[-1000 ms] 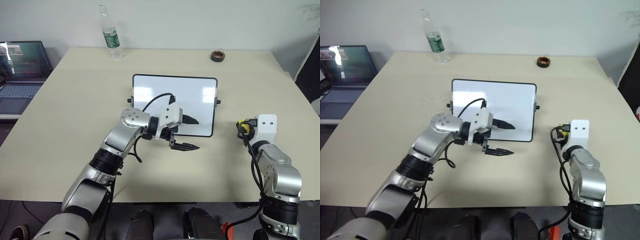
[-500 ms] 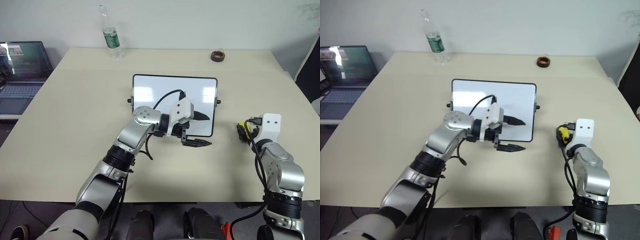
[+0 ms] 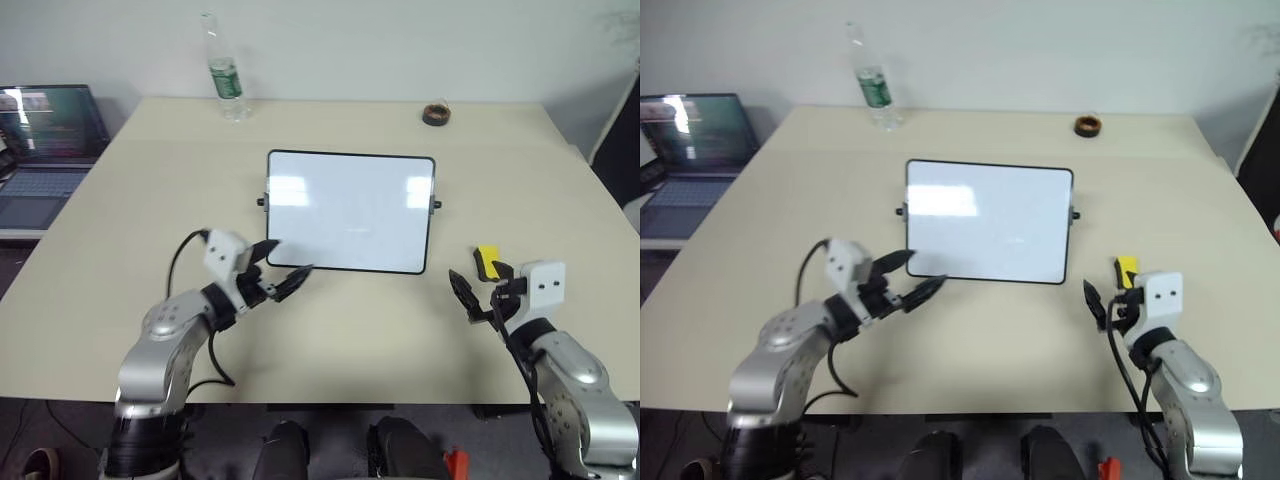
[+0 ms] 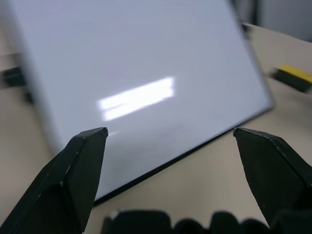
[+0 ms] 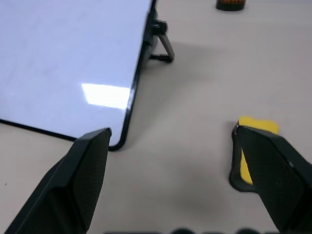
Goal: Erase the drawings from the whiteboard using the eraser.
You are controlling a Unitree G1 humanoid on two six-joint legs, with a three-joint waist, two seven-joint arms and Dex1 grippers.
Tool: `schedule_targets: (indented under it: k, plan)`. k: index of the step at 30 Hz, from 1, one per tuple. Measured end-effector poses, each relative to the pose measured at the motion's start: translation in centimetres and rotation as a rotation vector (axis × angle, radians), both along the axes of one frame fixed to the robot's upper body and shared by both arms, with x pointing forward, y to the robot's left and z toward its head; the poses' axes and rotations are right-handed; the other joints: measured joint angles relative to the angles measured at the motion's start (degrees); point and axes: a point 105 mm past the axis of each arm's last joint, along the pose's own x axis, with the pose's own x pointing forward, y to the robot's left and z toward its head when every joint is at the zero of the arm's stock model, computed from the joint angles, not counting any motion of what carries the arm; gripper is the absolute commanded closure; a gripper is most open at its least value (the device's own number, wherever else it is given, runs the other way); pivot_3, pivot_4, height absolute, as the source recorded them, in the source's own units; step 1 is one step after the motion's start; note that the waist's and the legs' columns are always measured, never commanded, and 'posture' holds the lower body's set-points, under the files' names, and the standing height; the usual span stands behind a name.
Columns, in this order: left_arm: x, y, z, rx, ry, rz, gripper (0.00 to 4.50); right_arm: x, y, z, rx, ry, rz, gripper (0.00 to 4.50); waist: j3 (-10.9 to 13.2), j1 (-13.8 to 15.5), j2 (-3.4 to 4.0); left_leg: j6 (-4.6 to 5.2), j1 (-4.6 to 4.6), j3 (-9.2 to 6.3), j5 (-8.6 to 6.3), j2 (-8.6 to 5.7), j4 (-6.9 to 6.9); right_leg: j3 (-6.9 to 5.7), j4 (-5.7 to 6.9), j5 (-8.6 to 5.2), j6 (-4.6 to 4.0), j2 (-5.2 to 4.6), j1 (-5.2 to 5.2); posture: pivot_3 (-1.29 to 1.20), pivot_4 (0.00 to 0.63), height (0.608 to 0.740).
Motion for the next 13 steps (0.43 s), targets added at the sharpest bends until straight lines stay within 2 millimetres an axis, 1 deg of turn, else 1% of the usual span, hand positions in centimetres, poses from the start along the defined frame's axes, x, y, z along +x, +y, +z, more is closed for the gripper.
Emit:
schedule_targets:
  k: [2,3,6,8,9,10,13]
  plan:
    - [-0.7,1.8,-1.1,0.033,0.008,0.14,0.0,-0.9,-0.4,-0.8,-0.015,-0.015,-0.004,0.06,0.0,0.3,-0.01,0.0,0.04,0.01,0.0,-0.04,0.0,0.02,0.0,0.0,0.03,-0.01,0.04,0.0,0.15,0.74]
    - [-1.0,2.3,-1.7,0.044,0.02,0.187,0.0,-1.4,-0.5,-1.1,-0.014,-0.018,-0.007,0.06,0.0,0.3,-0.01,0.0,0.07,0.02,0.0,-0.02,0.0,0.05,0.02,0.0,0.02,-0.01,0.04,0.0,0.15,0.74]
    - [-1.9,2.7,-3.3,0.034,0.046,0.291,0.0,-2.6,-1.8,-1.8,0.021,-0.027,-0.064,0.06,0.0,0.3,-0.02,-0.01,0.1,0.03,0.0,0.03,-0.03,0.07,0.04,0.0,-0.02,-0.01,0.04,0.0,0.15,0.74]
    - [-2.7,3.3,-4.2,0.046,0.07,0.323,0.0,-4.0,-1.8,-2.8,0.059,0.0,-0.11,0.06,-0.1,0.3,-0.02,-0.02,0.08,-0.02,-0.01,0.05,-0.12,-0.01,0.06,-0.07,-0.15,0.02,-0.03,0.0,0.15,0.74]
    - [-2.9,3.5,-4.4,0.05,0.074,0.331,0.0,-4.5,-1.7,-3.5,0.069,0.029,-0.119,0.06,0.0,0.2,-0.01,-0.03,0.09,-0.04,-0.01,0.06,-0.13,-0.03,0.09,-0.09,-0.19,0.04,-0.06,0.0,0.15,0.74]
    - [-2.9,3.5,-4.3,0.051,0.07,0.333,0.0,-4.6,-1.6,-3.7,0.07,0.035,-0.117,0.06,0.0,0.1,0.01,-0.03,0.08,-0.03,-0.01,0.05,-0.12,-0.02,0.13,-0.1,-0.19,0.04,-0.08,0.0,0.15,0.74]
    - [-2.1,3.3,-3.2,0.048,0.014,0.335,0.0,-4.0,-1.4,-2.9,0.064,0.005,-0.1,0.06,-0.1,-0.1,0.02,-0.03,0.2,0.01,0.0,0.0,-0.08,0.01,0.12,-0.1,-0.17,0.08,0.03,0.0,0.15,0.74]
